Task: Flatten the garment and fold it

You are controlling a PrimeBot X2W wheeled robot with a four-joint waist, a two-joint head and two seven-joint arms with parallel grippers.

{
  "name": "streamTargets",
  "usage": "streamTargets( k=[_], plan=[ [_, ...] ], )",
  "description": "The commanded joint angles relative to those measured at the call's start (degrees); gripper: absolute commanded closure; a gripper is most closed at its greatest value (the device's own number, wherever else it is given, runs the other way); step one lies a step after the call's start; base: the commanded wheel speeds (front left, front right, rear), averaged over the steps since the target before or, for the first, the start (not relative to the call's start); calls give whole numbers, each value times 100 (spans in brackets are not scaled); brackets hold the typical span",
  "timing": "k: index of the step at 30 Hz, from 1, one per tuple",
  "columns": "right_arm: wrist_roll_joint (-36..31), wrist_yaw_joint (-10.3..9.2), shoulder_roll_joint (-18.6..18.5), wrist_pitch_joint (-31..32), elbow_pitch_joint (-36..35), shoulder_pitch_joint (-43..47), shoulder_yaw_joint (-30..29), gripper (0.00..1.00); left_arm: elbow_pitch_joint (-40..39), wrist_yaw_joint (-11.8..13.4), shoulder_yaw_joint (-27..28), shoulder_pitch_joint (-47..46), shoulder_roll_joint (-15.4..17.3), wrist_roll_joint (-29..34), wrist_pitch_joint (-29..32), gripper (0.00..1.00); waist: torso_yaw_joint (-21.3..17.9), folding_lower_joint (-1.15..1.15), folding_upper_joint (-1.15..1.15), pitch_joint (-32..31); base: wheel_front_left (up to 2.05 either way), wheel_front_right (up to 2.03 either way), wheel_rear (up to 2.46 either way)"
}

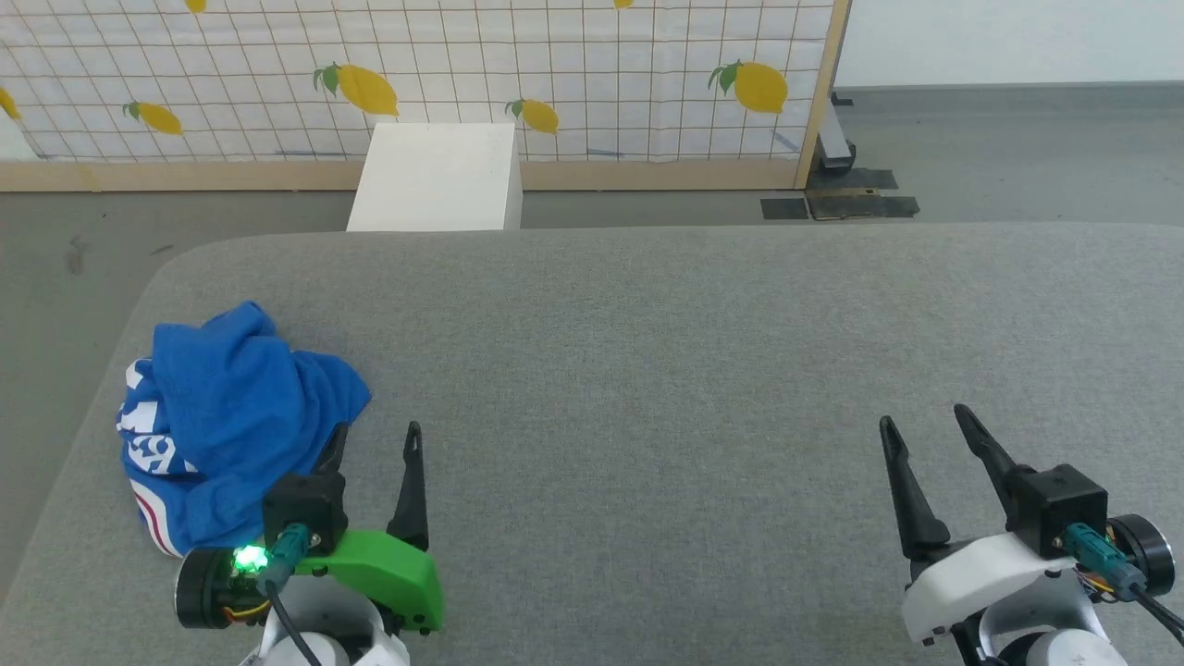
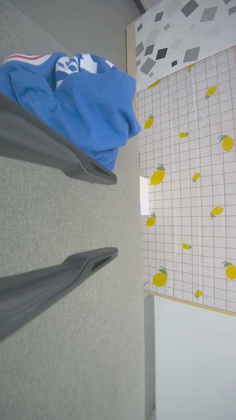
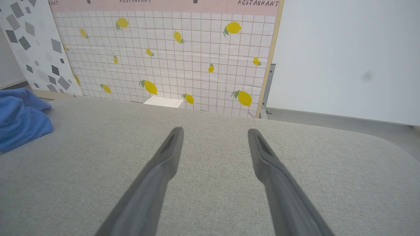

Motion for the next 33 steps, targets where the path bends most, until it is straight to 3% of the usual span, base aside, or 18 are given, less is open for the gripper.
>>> streamTargets(
  k=[1,33],
  plan=[
    [56,-2,4,-61,25,8,-18,0,43,47,-40,-115,0,-70,-66,0,0,0,6,-4,0,0,0],
    [293,-4,10,-446,227,5,-56,0,282,189,-110,-135,149,-429,-443,0,38,0,14,-42,0,0,0]
  ],
)
